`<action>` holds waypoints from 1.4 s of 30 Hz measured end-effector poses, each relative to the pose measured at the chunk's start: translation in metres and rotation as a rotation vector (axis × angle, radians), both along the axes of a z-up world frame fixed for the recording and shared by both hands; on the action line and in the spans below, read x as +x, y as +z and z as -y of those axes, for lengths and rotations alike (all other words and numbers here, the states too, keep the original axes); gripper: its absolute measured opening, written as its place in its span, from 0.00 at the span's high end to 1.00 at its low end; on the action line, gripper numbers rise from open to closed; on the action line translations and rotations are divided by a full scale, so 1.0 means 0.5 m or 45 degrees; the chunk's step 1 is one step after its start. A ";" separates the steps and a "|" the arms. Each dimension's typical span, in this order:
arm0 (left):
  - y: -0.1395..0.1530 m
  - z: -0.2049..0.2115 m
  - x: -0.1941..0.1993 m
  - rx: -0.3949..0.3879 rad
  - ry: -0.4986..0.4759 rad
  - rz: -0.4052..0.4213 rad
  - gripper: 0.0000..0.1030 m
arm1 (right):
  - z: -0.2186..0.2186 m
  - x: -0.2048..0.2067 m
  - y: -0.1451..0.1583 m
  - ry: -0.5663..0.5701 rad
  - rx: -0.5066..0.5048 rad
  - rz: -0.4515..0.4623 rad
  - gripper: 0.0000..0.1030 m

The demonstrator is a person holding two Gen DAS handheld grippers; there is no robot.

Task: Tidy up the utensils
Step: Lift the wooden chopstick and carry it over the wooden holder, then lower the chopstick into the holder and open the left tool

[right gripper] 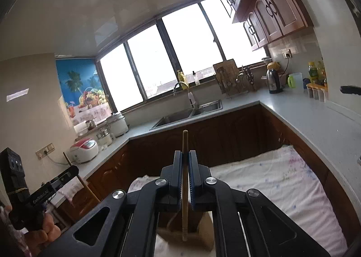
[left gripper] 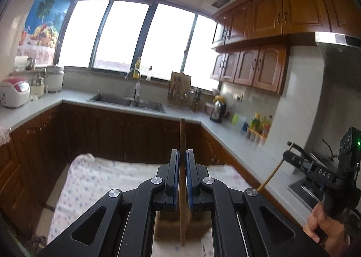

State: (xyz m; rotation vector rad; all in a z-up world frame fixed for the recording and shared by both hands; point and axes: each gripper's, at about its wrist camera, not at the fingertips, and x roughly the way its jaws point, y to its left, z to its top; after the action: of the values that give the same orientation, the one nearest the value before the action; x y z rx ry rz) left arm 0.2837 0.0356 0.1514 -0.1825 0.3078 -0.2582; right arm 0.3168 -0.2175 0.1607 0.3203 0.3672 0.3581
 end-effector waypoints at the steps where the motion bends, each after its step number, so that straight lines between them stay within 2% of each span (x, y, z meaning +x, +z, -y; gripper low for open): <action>1: -0.007 0.003 0.020 0.009 0.021 0.013 0.97 | -0.003 0.017 -0.003 -0.003 0.002 -0.001 0.95; 5: -0.044 0.019 0.082 -0.003 0.058 0.023 0.97 | -0.016 0.059 -0.029 -0.012 -0.004 0.000 0.95; 13: -0.182 0.057 0.186 -0.081 0.131 -0.058 0.97 | -0.043 0.116 -0.146 -0.014 -0.006 -0.067 0.95; 18: -0.260 0.086 0.232 -0.091 0.159 -0.115 0.97 | -0.045 0.127 -0.198 -0.027 0.005 -0.084 0.95; 22: -0.288 0.110 0.256 -0.071 0.150 -0.139 0.96 | -0.052 0.131 -0.220 -0.024 0.002 -0.100 0.94; 27: -0.286 0.124 0.291 -0.052 0.145 -0.149 0.96 | -0.057 0.138 -0.224 -0.011 -0.010 -0.122 0.94; 36: -0.252 0.052 0.265 -0.090 0.130 -0.198 0.96 | -0.054 0.149 -0.221 0.004 -0.004 -0.169 0.94; 40: -0.247 0.049 0.264 -0.081 0.130 -0.218 0.94 | -0.048 0.150 -0.219 0.008 0.018 -0.192 0.88; 41: -0.246 0.048 0.265 -0.079 0.128 -0.227 0.87 | -0.045 0.149 -0.218 0.015 0.028 -0.199 0.85; 42: -0.244 0.049 0.264 -0.079 0.132 -0.231 0.72 | -0.044 0.148 -0.218 0.019 0.034 -0.202 0.82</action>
State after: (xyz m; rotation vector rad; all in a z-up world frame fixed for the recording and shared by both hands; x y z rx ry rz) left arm 0.4157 0.0110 0.0294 -0.2833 0.4691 -0.1489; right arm 0.3908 -0.1953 0.0517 0.3732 0.5206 0.3536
